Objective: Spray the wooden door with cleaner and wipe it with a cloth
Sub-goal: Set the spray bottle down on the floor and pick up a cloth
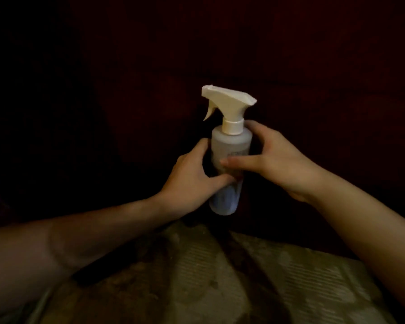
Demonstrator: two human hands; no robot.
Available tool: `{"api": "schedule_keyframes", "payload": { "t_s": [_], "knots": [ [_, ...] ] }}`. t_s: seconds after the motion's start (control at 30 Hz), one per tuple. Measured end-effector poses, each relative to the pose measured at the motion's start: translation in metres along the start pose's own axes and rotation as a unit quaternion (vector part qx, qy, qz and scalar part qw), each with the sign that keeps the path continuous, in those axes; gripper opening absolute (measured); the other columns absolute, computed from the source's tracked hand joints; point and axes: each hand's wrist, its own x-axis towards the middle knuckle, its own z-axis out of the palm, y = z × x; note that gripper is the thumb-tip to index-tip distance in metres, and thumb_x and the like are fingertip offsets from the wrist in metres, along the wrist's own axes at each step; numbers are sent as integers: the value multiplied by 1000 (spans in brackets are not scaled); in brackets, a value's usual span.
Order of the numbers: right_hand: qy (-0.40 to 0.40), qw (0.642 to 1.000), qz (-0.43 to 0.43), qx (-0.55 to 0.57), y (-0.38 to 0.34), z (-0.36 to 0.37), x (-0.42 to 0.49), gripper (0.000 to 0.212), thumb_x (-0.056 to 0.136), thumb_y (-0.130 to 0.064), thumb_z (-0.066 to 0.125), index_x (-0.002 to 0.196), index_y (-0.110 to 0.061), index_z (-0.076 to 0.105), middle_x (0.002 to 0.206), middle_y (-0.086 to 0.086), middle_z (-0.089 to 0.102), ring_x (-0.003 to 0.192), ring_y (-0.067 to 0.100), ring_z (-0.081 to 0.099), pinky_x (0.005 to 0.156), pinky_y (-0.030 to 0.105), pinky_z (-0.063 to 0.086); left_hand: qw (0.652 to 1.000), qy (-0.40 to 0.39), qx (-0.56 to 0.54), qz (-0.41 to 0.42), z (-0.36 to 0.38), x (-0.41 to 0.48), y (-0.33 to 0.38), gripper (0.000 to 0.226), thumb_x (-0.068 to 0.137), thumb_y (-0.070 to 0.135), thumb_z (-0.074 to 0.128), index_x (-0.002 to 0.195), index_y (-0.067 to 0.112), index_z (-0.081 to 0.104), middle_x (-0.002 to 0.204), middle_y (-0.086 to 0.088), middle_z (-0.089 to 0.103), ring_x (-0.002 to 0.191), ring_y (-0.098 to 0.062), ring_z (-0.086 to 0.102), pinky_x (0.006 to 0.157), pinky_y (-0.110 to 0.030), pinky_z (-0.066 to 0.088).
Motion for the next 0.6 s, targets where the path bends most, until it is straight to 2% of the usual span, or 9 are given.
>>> {"api": "schedule_keyframes", "payload": {
  "t_s": [0.07,0.13,0.2,0.27,0.37,0.47,0.53,0.6],
  "knots": [
    [-1,1000,0,-27,7,25,4,65,73,-28,88,130,-35,56,116,-15,69,101,-8,67,79,11,57,999,22,22,-7,-20,-12,-14,65,79,35,87,135,33,55,124,18,67,116,11,60,95,-21,57],
    [-12,997,-17,-70,16,53,10,69,71,-36,88,133,-35,56,119,-18,67,104,-9,65,74,10,56,997,44,57,-18,-39,-33,-30,61,79,32,88,131,34,54,118,18,68,111,13,61,90,-18,58],
    [-43,996,-43,-72,24,82,13,69,73,-38,87,135,-35,56,121,-20,66,108,-9,63,77,11,55,995,56,73,-26,-56,-56,-46,56,81,26,87,127,31,54,116,18,68,110,12,63,87,-14,57],
    [-83,993,-63,-62,30,116,15,65,76,-37,85,135,-34,56,122,-22,64,108,-11,61,77,6,53,993,71,84,-36,-73,-83,-67,55,83,24,86,129,26,56,118,19,68,112,12,63,89,-11,54],
    [-138,982,-94,-93,38,165,16,61,76,-39,83,130,-33,56,116,-25,60,107,-12,57,84,4,50,987,90,110,-69,-96,-127,-91,65,80,37,88,133,34,51,115,30,63,112,19,59,86,-5,48],
    [-189,974,-107,-72,40,217,13,58,75,-40,86,123,-42,54,108,-31,60,103,-18,57,79,3,49,976,132,125,-116,-119,-171,-111,69,70,60,87,126,40,52,110,29,67,107,18,62,86,-15,56],
    [-208,971,-108,-48,38,250,11,57,75,-37,87,121,-44,55,105,-31,62,100,-20,58,75,2,47,972,154,104,-144,-132,-200,-120,70,73,49,89,133,30,57,118,16,73,111,6,68,88,-28,61],
    [-228,967,-106,-42,36,283,7,58,74,-36,88,123,-42,57,107,-29,63,102,-16,59,77,3,48,967,181,105,-143,-146,-229,-127,69,80,32,86,140,18,56,123,9,72,114,-3,70,88,-30,61]
  ]
}}
